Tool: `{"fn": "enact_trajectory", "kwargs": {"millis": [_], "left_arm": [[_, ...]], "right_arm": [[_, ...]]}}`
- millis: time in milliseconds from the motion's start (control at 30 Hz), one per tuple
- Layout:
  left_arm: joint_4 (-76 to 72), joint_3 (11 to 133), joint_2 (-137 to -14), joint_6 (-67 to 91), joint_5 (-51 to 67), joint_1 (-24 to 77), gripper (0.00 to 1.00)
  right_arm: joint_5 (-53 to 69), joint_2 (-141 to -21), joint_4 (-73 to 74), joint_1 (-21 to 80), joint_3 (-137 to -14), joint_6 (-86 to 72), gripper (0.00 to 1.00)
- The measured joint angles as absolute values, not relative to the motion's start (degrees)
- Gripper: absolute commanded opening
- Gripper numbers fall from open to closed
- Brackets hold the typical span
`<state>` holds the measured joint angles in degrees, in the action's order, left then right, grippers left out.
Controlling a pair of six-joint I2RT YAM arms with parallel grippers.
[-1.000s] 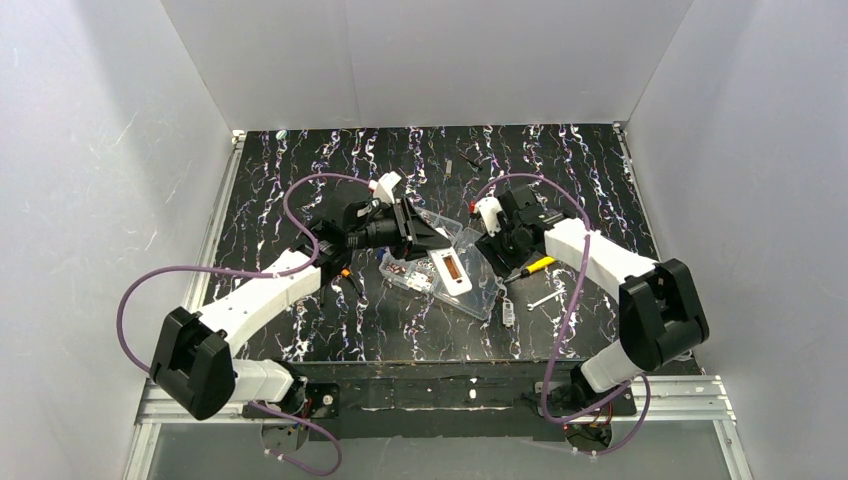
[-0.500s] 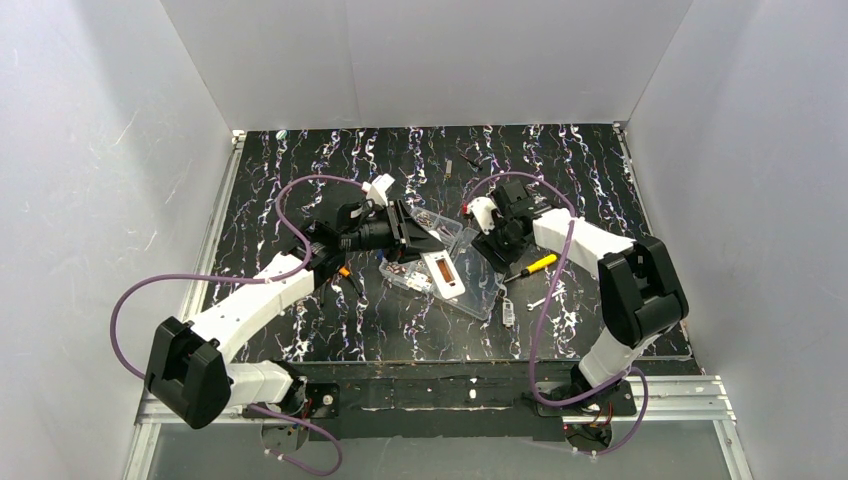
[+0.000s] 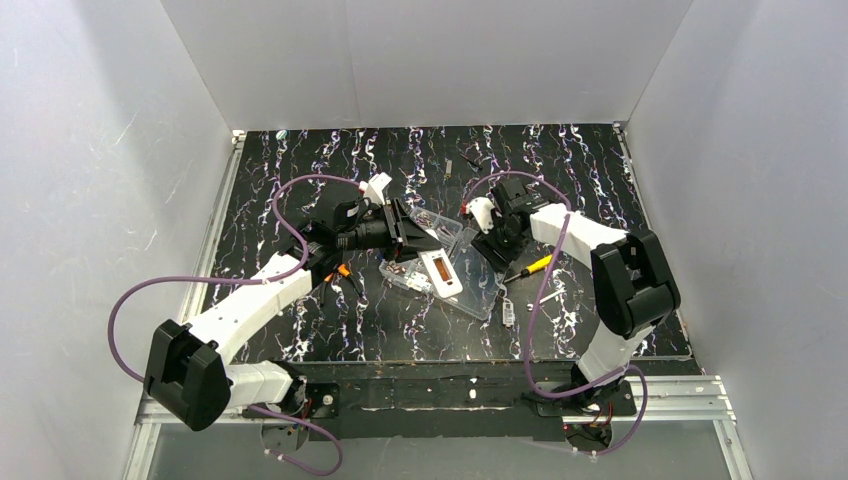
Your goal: Load the batteries into the remote control
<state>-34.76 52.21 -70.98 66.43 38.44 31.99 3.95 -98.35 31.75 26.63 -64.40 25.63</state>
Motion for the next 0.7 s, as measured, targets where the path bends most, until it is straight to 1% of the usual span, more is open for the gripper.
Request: {"fn": "enact_trajectory", "kwargs": {"millis": [267, 700], "left_arm": [[-34.50, 52.21, -70.98, 66.43, 38.72, 31.90, 0.00], [-33.95, 52.21, -70.98, 66.41, 39.05, 31.55, 0.00]], "right_arm": [[4.49, -101.12, 32.47, 26.46, -64.66, 25.89, 0.67], [4.97, -101.71, 32.95, 25.89, -65.32, 26.11, 0.65]]}}
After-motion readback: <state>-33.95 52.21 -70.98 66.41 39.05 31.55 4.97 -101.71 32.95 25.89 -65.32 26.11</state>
